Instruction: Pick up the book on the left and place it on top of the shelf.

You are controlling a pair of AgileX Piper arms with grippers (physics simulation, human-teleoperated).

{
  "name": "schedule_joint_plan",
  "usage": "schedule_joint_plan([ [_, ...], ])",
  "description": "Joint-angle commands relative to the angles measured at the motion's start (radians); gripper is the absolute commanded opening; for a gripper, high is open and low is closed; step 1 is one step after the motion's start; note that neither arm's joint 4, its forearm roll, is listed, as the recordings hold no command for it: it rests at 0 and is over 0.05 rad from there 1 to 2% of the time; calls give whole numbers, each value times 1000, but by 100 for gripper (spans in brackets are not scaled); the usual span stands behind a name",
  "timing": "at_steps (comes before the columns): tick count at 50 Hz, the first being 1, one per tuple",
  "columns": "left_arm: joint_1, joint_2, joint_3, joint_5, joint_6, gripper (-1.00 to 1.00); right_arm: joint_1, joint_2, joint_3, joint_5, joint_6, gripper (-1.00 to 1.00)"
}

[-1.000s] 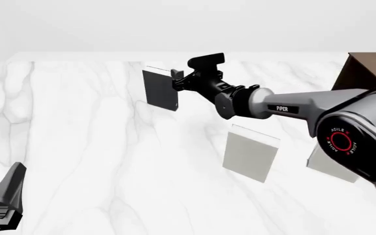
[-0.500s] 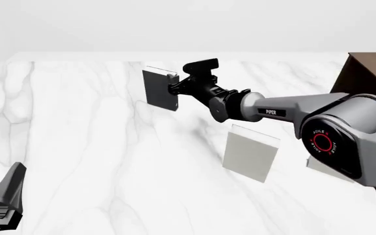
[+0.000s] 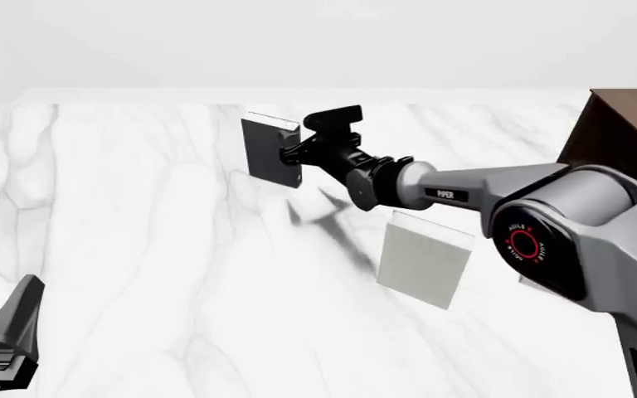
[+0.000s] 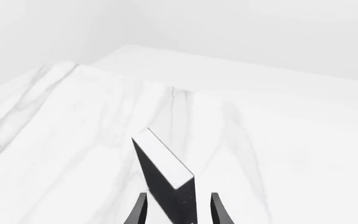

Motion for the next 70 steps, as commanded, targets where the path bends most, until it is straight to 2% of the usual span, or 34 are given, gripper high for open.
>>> schedule_joint_plan([
  [1,0,0,0,0,0,100,0,29,-32,3,2,100],
  [48,0,0,0,0,0,100,-7,149,-176,46,12,100],
  [70,0,0,0,0,0,100,-8,220,-286,97,12,100],
])
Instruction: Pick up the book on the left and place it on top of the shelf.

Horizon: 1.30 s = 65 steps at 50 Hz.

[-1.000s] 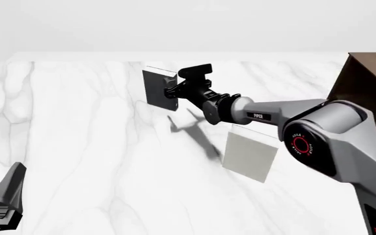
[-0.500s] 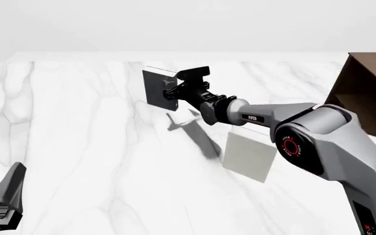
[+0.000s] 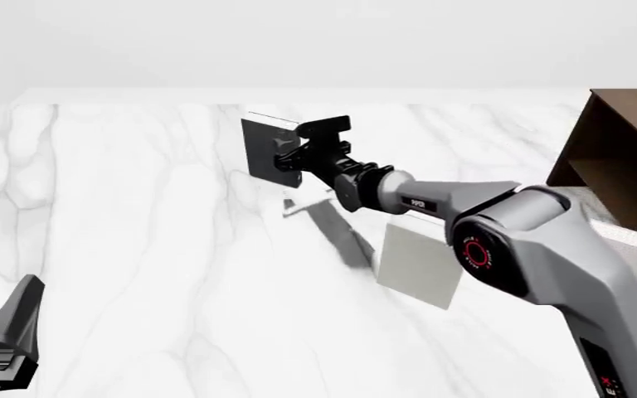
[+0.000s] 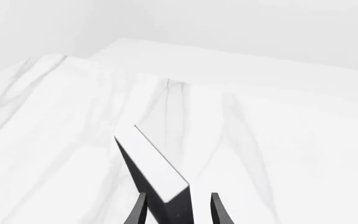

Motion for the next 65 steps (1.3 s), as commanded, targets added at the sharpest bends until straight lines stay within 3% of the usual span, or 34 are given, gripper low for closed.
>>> schedule_joint_plan([
  [1,0,0,0,0,0,100,0,38,-61,28,2,100],
  [19,0,0,0,0,0,100,8,41,-50,23,-4,100],
  [20,0,0,0,0,0,100,9,38,-44,19,-9,-100],
  [28,0,0,0,0,0,100,4,32,-31,-1,8,-100],
  [41,0,0,0,0,0,100,29,-70,113,-64,10,-100],
  [65,0,0,0,0,0,100,33,-453,436,-110,-32,-100],
])
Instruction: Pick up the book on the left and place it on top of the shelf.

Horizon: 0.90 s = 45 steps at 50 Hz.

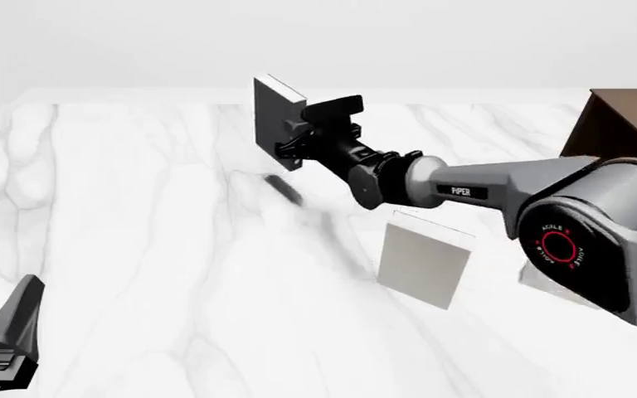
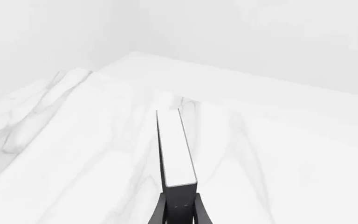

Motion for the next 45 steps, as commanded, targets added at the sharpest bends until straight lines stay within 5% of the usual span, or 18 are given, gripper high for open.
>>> schedule_joint_plan([
  [1,0,0,0,0,0,100,0,-176,122,-10,-2,-100],
  [45,0,0,0,0,0,100,-46,-690,467,133,-131,-100],
])
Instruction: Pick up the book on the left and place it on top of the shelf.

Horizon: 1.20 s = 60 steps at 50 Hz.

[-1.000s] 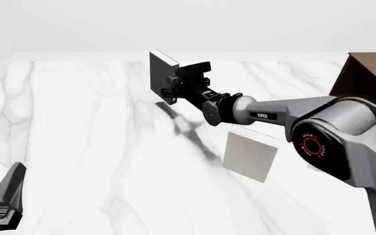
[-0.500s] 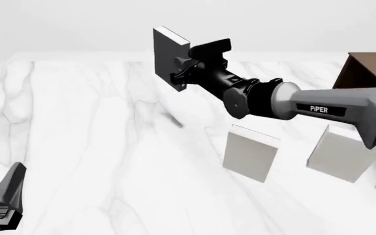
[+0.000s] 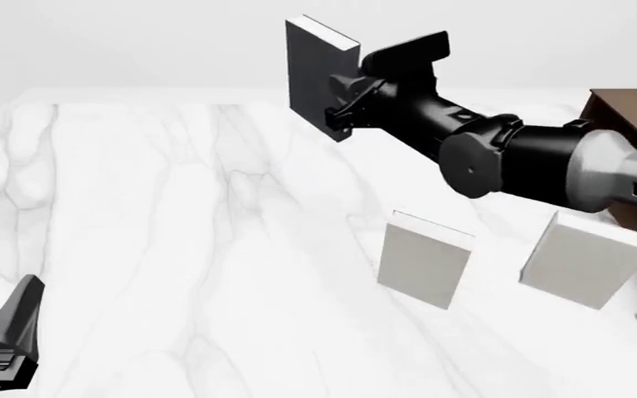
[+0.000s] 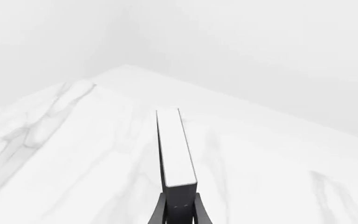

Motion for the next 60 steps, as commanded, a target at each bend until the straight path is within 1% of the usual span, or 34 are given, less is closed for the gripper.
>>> schedule_joint_plan([
  [1,0,0,0,0,0,100,-30,-141,78,30,-15,-100],
  [3,0,0,0,0,0,100,-49,-159,90,34,-31,-100],
  [6,0,0,0,0,0,100,-61,-190,110,39,-40,-100],
  [14,0,0,0,0,0,100,-70,-239,125,73,-54,-100],
  [23,0,0,0,0,0,100,-103,-323,111,170,-99,-100],
  [26,0,0,0,0,0,100,-109,-337,110,183,-105,-100],
  [36,0,0,0,0,0,100,-137,-425,106,269,-135,-100],
  [42,0,0,0,0,0,100,-178,-483,110,316,-172,-100],
  [47,0,0,0,0,0,100,-191,-501,107,339,-181,-100],
  [60,0,0,0,0,0,100,-262,-538,69,407,-232,-100],
])
